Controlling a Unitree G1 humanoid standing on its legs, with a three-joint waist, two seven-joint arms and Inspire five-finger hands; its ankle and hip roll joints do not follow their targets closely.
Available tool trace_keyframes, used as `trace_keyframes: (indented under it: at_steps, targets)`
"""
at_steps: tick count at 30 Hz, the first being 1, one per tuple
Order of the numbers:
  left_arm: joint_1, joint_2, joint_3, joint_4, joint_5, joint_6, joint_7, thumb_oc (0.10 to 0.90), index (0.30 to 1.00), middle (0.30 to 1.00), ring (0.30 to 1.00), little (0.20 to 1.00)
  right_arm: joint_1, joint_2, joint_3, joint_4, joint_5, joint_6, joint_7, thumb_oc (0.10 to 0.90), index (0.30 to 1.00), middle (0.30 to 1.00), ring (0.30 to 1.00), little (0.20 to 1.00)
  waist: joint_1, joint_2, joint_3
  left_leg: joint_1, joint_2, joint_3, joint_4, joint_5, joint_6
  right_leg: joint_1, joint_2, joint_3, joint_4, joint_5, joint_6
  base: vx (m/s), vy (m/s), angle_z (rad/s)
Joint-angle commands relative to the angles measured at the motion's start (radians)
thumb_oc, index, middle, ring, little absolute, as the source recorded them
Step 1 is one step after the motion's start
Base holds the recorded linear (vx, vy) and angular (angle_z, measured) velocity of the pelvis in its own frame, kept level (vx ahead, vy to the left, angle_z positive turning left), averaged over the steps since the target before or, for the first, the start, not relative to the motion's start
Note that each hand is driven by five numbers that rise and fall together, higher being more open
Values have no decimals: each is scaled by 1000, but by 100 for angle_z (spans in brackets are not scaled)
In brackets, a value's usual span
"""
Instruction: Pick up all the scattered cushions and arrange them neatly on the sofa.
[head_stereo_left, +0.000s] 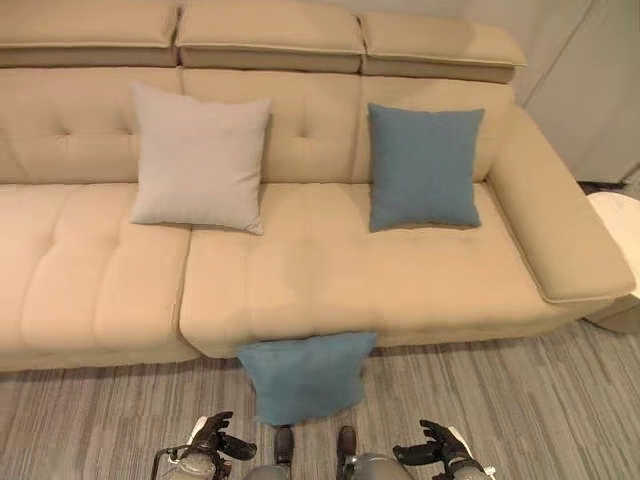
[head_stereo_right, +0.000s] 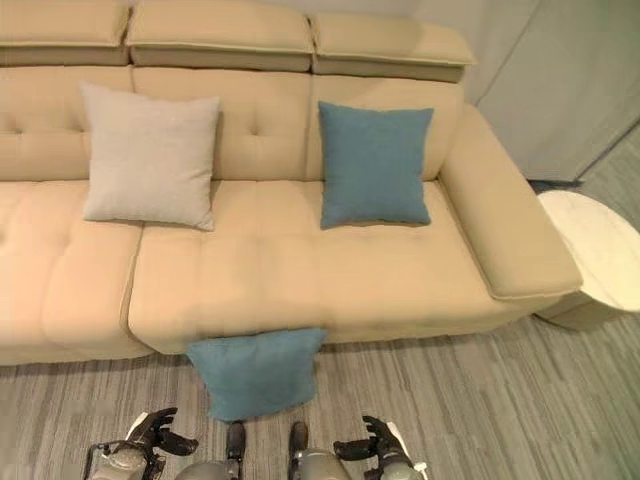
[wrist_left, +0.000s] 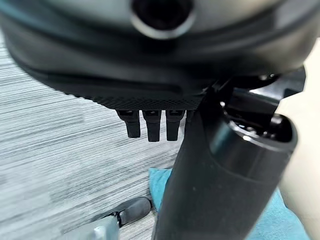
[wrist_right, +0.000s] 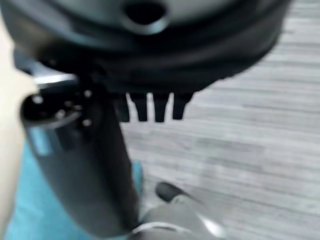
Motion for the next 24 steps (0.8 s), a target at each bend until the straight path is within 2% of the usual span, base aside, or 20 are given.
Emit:
trace_keyframes:
  at_steps: [1,5,8,10,11,12,15,19,21,24]
  targets:
    - [-27,4,10,-6,22,-23,10,800,900,900,900,900,29,-42,11,-24,14,-16,-29,800,900,900,900,900,-15,-16,-3,-62,-25,16,58,-85,-47,33,15,7,5,-123,63,3,-54,18]
    - [-33,-1,3,-4,22,-25,9,800,900,900,900,900,26,-48,12,-32,16,-19,-30,800,900,900,900,900,-21,-10,9,-91,-33,-21,73,-69,-63,39,27,6,-29,-124,46,-61,-96,36]
    - [-42,-10,-5,-9,21,-29,9,800,900,900,900,900,21,-58,13,-38,13,-25,-32,800,900,900,900,900,-26,-5,27,-141,-39,-20,138,-77,-80,41,21,-15,-43,-125,39,-81,-56,48]
    - [-54,-18,-13,-18,12,-30,12,800,900,900,900,900,11,-66,12,-38,16,-25,-39,800,900,900,900,900,-33,-2,47,-189,-25,20,202,-80,-95,39,7,-41,-44,-124,32,-109,-17,111]
    - [-57,-23,-13,-24,5,-30,13,800,900,900,900,900,10,-72,11,-35,15,-21,-44,800,900,900,900,900,-44,-5,49,-194,13,100,239,-107,-86,38,-13,-73,-44,-120,27,-84,-10,97]
    - [-55,-22,-13,-25,4,-30,11,800,900,900,900,900,12,-72,12,-36,16,-21,-45,800,900,900,900,900,-46,-8,44,-192,25,114,252,-122,-82,41,-18,-80,-48,-118,26,-5,0,42]
    - [-50,-21,-7,-22,0,-30,11,800,900,900,900,900,10,-66,17,-38,12,-24,-42,800,900,900,900,900,-51,-11,34,-159,34,107,222,-134,-78,47,-14,-86,-53,-114,29,41,3,28]
    - [-61,-14,7,-34,-43,-38,12,800,900,900,900,900,-4,-64,26,-56,17,-29,-49,800,900,900,900,900,-48,-17,41,-176,39,90,186,-116,-74,14,-13,-97,-32,-126,30,24,56,12]
    - [-78,-1,17,-76,-89,-55,28,800,900,900,900,900,-29,-69,28,-96,25,-37,-60,800,900,900,900,900,-48,-22,60,-205,34,83,172,-105,-68,-51,-16,-93,17,-133,29,-38,62,-1]
    - [-89,12,21,-133,-127,-73,45,800,900,900,900,900,-46,-76,30,-134,31,-43,-71,800,900,900,900,900,-45,-23,78,-233,33,90,178,-105,-67,-90,-22,-88,46,-136,29,-39,65,-4]
